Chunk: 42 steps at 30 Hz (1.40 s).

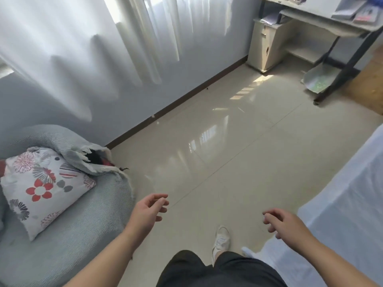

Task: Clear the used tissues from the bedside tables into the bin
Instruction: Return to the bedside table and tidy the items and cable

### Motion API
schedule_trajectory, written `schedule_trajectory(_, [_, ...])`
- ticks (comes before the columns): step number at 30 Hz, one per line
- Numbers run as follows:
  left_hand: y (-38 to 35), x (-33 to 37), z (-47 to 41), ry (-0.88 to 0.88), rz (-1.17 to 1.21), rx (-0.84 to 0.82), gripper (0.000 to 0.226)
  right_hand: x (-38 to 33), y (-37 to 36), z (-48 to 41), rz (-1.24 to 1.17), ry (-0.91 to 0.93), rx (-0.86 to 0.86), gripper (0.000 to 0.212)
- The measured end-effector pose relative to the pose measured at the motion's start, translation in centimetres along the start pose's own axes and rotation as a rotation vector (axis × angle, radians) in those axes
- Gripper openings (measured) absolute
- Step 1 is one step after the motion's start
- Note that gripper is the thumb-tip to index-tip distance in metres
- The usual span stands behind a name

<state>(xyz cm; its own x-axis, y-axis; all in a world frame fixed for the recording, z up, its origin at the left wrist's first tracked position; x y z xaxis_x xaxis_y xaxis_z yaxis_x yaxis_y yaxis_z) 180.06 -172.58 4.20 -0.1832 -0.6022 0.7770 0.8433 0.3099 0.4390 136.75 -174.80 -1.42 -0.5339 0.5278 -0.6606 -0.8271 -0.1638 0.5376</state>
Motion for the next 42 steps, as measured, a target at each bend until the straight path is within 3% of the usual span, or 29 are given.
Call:
schedule_trajectory(6, [-3.9,3.9,-5.6,0.069,-0.057,-0.061,0.018,-11.1,3.8,-9.1,-0.066,0.1,0.069,0.012])
schedule_trajectory(12, [-9.9,10.3,-15.4,0.057,-0.114,-0.161,0.017,-15.0,6.7,-17.3,-0.173,0.039,0.186,0.013])
schedule_trajectory(20, [-24.0,26.5,-27.6,-0.118,-0.26,-0.457,0.019,-11.1,10.7,-20.0,-0.284,-0.258,0.405,0.014])
schedule_trajectory(29, [-45.6,41.1,-29.4,-0.317,-0.362,-0.686,0.018,-2.1,14.3,-19.5,-0.463,-0.6,0.563,0.019])
schedule_trajectory(35, [-58.3,46.2,-26.7,-0.36,-0.42,-0.735,0.02,1.3,22.5,-25.9,-0.536,-0.665,0.583,0.026])
schedule_trajectory(42, [-67.3,49.9,-25.9,-0.336,-0.467,-0.744,0.022,-0.8,40.3,-36.2,-0.485,-0.56,0.61,0.019])
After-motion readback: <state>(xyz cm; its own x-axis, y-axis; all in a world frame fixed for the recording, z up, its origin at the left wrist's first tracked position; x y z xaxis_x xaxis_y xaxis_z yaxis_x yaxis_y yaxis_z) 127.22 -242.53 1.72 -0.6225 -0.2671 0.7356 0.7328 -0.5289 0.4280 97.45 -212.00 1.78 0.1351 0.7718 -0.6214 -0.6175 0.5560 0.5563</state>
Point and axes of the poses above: each hand's wrist, its own z-axis away from the middle knuckle, its own y-axis out of the back of the hand, x = y × z, the point moved 7 cm from there along -z, towards the middle knuckle, and after that the axes turned 12 degrees about x, right-handed, at the moved point
